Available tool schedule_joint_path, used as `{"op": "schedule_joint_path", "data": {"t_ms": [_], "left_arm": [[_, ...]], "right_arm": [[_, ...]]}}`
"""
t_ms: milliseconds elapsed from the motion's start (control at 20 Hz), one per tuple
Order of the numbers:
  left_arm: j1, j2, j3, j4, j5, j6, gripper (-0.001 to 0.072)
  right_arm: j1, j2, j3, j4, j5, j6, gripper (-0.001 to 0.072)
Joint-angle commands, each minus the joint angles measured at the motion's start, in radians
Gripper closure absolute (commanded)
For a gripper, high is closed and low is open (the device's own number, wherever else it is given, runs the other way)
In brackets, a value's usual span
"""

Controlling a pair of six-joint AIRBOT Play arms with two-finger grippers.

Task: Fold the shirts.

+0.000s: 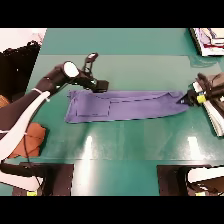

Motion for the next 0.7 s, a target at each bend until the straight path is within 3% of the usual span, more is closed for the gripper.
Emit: {"op": "schedule_joint_path", "data": {"t_ms": [0, 200, 650], "left_arm": [[-0.068, -0.111, 0.091, -0.026, 0.039, 0.000, 0.0683], [-0.139, -0.241, 0.190, -0.097, 0.040, 0.007, 0.0683], [-0.182, -0.313, 0.212, -0.108, 0.043, 0.006, 0.0683]], "right_arm": [[0.071, 0.099, 0.121, 0.110, 0.047, 0.043, 0.0695], [0.225, 0.189, 0.261, 0.263, 0.031, 0.071, 0.0695], [0.527, 0.197, 0.445, 0.261, -0.048, 0.105, 0.0695]]}}
